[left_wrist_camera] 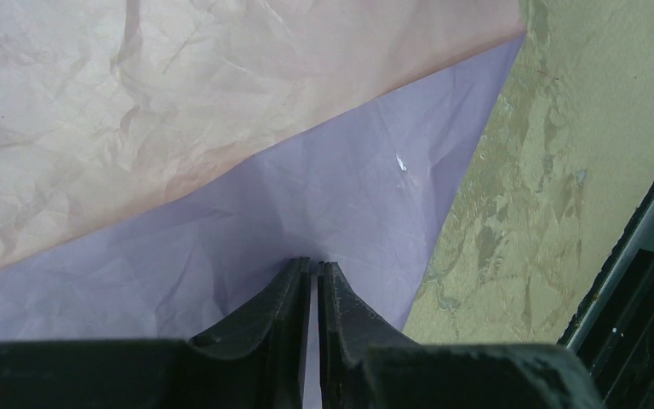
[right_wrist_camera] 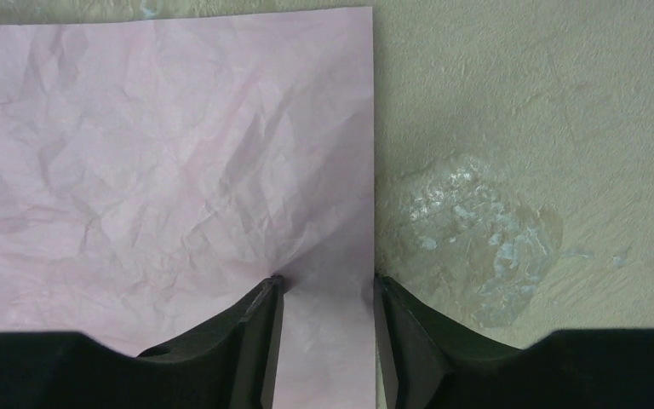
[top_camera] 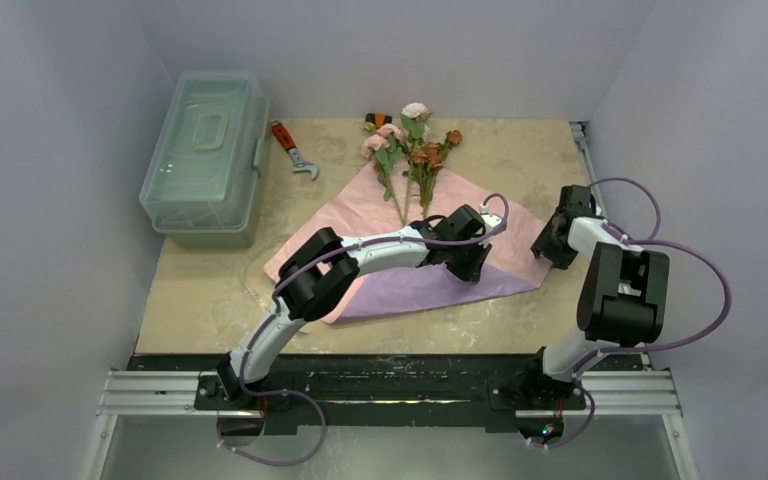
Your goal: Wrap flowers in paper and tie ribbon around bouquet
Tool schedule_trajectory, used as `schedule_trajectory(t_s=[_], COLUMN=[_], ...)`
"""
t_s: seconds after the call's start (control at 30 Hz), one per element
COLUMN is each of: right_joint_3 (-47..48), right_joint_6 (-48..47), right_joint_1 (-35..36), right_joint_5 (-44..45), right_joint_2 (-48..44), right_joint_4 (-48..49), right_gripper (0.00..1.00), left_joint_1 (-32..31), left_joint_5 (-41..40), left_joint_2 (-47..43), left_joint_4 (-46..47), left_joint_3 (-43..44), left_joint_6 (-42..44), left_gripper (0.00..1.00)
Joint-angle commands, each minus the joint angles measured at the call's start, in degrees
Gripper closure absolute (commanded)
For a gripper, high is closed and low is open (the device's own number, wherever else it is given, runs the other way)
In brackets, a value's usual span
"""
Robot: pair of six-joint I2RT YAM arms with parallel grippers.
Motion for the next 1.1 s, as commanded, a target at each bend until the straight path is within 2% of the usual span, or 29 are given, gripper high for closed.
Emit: schedule_trajectory(t_s=[0.0,0.23,0.5,0.67,0.93,1.07], right_joint_3=[-3.0,-4.0,-2.3,0.8,5.2,7.4], right_joint_6=[-0.8,-0.3,0.6,0.8,3.9,4.9], right_joint_1=[-0.2,0.0,0.1,0.8,7.1,7.9], right_joint_5=[-1.4,-3.7,-3.8,-4.8,-6.8,-6.8], right_joint_2=[3.0,4.2,1.0,-3.1,-11.0,-13.8], right_joint_4=[1.2,1.2,-2.7,-6.8,-12.6,-14.7], right_gripper=[0.54,0.7,1.0,1.0,1.0,1.0], left_joint_1=[0.3,1.2,1.6,1.9,2.2,2.2], left_joint_5=[0.3,0.5,1.0,1.7,2.3,2.4], left_joint_2=[-0.4,-0.3,0.2,1.1,1.3,1.1], left_joint_4=[-3.7,-3.6,-3.5,-3.8,-3.8,-3.9], left_joint_3=[-1.8,-2.1,-1.6,-0.2,-0.5,-0.9], left_joint_6=[0.9,1.0,1.2,1.2,1.3,1.4], left_gripper=[0.87,0.87,0.87,0.87,0.87,0.87])
